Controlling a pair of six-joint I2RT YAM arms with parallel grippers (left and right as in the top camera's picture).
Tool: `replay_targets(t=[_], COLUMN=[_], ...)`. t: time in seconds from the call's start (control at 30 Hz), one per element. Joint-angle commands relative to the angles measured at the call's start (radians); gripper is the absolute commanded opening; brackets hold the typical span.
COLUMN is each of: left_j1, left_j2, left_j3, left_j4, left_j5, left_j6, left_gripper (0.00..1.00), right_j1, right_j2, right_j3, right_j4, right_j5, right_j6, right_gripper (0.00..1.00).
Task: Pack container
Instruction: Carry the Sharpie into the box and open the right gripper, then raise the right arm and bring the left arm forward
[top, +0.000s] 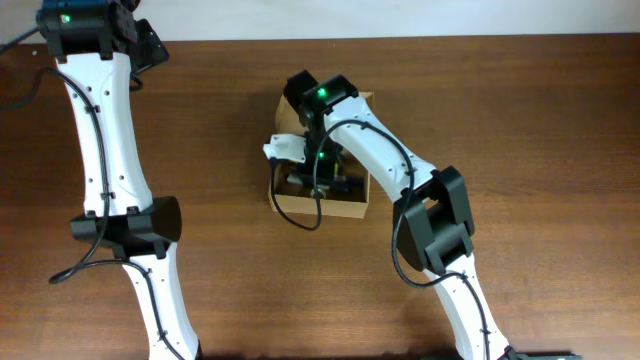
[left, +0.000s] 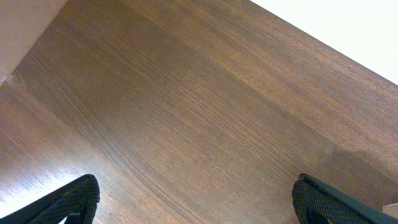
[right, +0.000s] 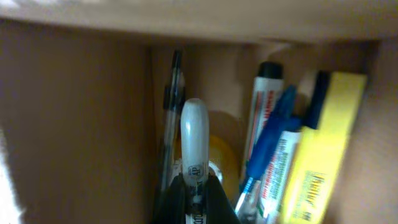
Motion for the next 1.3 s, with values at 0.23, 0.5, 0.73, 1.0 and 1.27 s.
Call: replay_targets(t=[0.23, 0.5, 0.73, 1.0, 1.27], left_j1=[0.003, 0.003, 0.003, 0.003, 0.0], left_j2=[-0.034, -0.034, -0.034, -0.034, -0.019], left_j3=[-0.003, -0.003, -0.003, -0.003, -0.009], left_j4=[-0.001, -0.001, -0.001, 0.082, 0.137], left_j5=[-0.01, -0.01, -0.01, 0.235, 0.552], left_j6=[0.009, 0.009, 0.009, 0.005, 0.091], left_gripper=[1.0, 1.0, 1.0, 1.0, 0.39], right_j1=[0.01, 0.009, -0.019, -0.174, -0.404], right_j2=[0.012, -0.019, -0.048, -0.093, -0.058], right_j3=[0.026, 0.449, 0.901, 0.916, 0.866], right_j4=[-0.043, -0.221, -0.216, -0.19, -0.206], right_j5=[0.029, 0.029, 0.029, 0.028, 0.024], right_j6=[0.129, 0.295, 0.509, 0.719, 0.975], right_gripper=[0.48, 0.45, 0.43, 0.21, 0.04])
